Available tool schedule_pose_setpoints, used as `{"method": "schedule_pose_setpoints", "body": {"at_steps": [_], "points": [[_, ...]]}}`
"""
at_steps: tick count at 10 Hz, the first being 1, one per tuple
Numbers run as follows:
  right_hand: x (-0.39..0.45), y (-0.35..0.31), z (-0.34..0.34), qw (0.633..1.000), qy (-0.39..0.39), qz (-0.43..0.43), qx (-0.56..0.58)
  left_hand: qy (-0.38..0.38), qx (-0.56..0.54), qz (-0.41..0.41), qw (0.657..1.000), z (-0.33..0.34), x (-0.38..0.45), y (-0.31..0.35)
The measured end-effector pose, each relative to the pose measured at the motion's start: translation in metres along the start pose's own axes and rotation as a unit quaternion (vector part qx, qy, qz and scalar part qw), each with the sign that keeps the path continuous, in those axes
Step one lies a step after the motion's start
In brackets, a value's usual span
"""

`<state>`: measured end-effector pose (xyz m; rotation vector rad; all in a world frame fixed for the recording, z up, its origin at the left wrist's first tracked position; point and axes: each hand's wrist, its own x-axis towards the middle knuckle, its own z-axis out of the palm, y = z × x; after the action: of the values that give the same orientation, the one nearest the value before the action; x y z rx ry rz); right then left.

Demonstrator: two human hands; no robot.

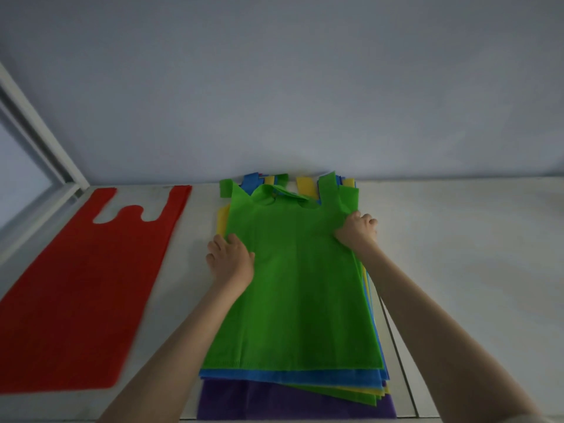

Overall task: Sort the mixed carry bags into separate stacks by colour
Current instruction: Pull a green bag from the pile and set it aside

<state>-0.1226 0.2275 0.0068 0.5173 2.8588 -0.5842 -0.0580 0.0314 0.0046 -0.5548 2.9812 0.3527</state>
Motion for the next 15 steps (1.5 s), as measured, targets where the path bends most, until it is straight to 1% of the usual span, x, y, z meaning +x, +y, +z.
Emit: {"method": "schedule_pose_setpoints", "body": {"at_steps": [1, 2, 3, 4, 5, 6, 8, 9, 10, 11, 12, 13, 14, 15], "points": [[-0.002, -0.004, 0.006, 0.995, 0.06, -0.065, -0.043, -0.007, -0.008, 0.0, 1.0, 0.001, 0.001, -0.004], [-0.004, -0.007, 0.011, 0.975, 0.122, -0.174, -0.067, -0.013, -0.014, 0.0, 1.0, 0.002, 0.003, -0.005], [-0.007, -0.011, 0.019, 0.948, 0.104, -0.284, -0.097, -0.013, -0.018, 0.0, 1.0, 0.002, 0.003, -0.005], [-0.011, -0.012, 0.025, 0.929, 0.103, -0.328, -0.134, -0.013, -0.016, 0.005, 1.0, 0.002, 0.003, -0.007], [-0.014, -0.011, 0.026, 0.926, 0.129, -0.306, -0.179, -0.012, -0.014, 0.009, 1.0, 0.003, 0.004, -0.009], [-0.016, -0.011, 0.025, 0.931, 0.131, -0.269, -0.209, -0.013, -0.017, 0.014, 1.0, 0.002, 0.004, -0.009], [-0.014, -0.01, 0.03, 0.911, 0.109, -0.347, -0.196, -0.012, -0.017, 0.014, 1.0, 0.003, 0.003, -0.009], [-0.016, -0.01, 0.03, 0.914, 0.081, -0.348, -0.192, -0.012, -0.019, 0.015, 1.0, 0.003, 0.003, -0.01], [-0.018, -0.013, 0.034, 0.913, 0.098, -0.33, -0.219, -0.013, -0.022, 0.015, 1.0, 0.004, 0.004, -0.01], [-0.02, -0.017, 0.036, 0.926, 0.106, -0.274, -0.237, -0.012, -0.023, 0.015, 1.0, 0.004, 0.004, -0.01], [-0.023, -0.022, 0.04, 0.945, 0.091, -0.221, -0.225, -0.01, -0.024, 0.017, 1.0, 0.004, 0.003, -0.011], [-0.02, -0.025, 0.039, 0.97, 0.089, -0.155, -0.163, -0.008, -0.025, 0.022, 0.999, 0.004, 0.003, -0.012], [-0.015, -0.025, 0.03, 0.986, 0.088, -0.123, -0.067, -0.007, -0.027, 0.024, 0.999, 0.004, 0.002, -0.013], [-0.01, -0.026, 0.019, 0.991, 0.063, -0.081, 0.081, -0.008, -0.032, 0.021, 0.999, 0.003, 0.002, -0.012]]}}
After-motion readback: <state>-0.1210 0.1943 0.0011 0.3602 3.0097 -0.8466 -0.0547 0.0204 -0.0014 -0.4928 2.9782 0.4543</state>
